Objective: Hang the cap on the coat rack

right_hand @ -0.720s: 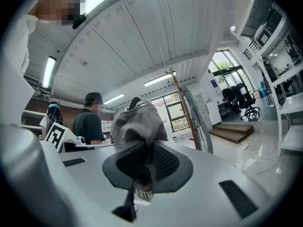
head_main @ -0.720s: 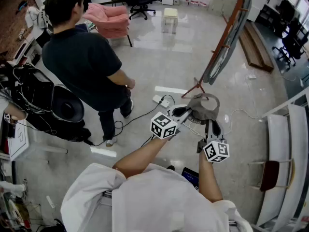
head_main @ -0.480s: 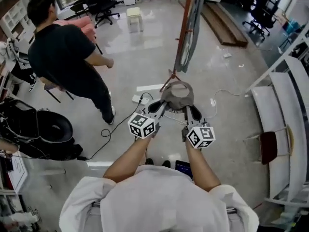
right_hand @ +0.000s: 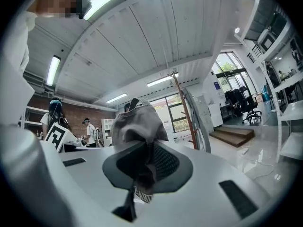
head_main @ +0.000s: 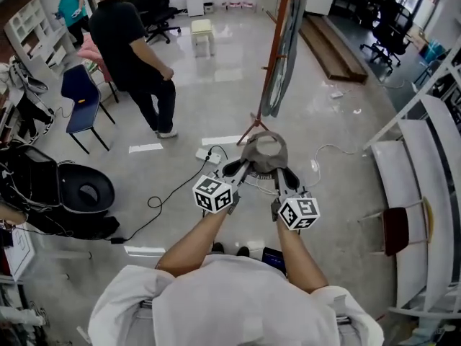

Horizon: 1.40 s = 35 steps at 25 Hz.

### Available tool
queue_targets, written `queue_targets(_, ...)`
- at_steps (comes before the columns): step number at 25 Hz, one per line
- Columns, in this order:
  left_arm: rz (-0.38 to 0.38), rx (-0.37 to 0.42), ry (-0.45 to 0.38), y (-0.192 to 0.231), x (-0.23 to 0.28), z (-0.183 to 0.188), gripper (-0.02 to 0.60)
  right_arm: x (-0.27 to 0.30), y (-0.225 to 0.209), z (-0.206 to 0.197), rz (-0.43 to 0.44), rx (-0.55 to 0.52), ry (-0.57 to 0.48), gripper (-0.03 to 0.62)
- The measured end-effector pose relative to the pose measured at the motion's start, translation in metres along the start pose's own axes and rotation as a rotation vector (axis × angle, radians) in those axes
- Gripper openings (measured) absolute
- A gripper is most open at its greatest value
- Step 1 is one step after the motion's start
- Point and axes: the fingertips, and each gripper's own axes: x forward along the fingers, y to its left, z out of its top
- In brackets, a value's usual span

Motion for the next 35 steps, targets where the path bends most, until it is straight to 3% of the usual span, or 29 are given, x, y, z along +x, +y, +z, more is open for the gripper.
queue_targets(11,0.056,0.046,-0.009,-0.007,0.005,-0.021,0.034,-0.006,-0.018,-0.017,0.03,-0.05,0.013,0.043)
queue_targets(23,0.072,0.062,0.011,-0.007,0.034,-0.026,0.034,0.009,-0.053,-0.019,0.024,-0.027,0.018,0.043)
queue_targets(28,0.074,0.032,0.018,0.021,0.056,-0.032,0.034,0.039,-0.069,-0.026,0.013,-0.006,0.03,0.043)
queue_targets(35,0.069,0.025,0.016,0.089,0.098,-0.005,0.034,0.118,-0.09,-0.025,-0.007,-0.013,0.047,0.043)
